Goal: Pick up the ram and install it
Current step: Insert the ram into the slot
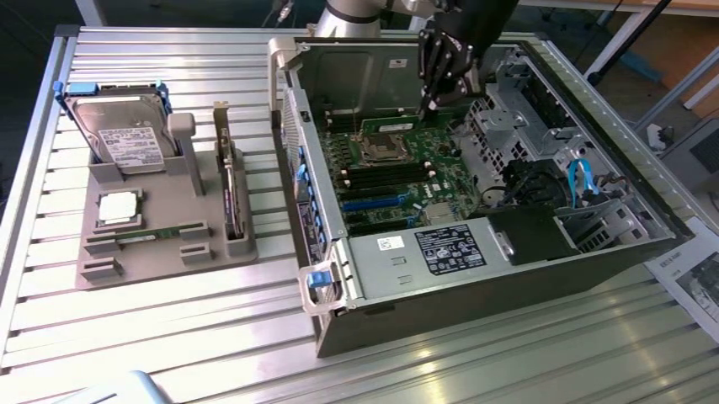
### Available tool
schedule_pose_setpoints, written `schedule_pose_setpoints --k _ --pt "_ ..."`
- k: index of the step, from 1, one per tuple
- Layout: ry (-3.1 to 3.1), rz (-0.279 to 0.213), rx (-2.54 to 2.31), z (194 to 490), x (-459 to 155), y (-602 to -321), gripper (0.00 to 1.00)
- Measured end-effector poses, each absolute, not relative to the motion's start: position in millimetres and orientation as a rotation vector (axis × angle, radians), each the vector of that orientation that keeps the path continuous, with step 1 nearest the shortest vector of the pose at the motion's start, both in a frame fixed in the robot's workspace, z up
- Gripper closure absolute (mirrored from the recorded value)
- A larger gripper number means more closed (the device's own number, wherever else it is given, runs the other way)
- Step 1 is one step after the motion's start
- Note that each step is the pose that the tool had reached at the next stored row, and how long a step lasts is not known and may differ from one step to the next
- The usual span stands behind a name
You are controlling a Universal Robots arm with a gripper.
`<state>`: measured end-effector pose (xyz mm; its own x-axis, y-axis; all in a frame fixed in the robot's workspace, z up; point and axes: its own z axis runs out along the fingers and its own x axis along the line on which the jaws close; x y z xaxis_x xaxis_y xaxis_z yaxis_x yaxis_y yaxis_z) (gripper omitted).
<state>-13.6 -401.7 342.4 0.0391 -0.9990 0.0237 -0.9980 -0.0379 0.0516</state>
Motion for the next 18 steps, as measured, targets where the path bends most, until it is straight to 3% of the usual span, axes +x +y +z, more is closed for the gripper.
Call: schedule_pose_setpoints --k 18 --pt "-2.141 -0.029 2.225 301 -14 -401 0.88"
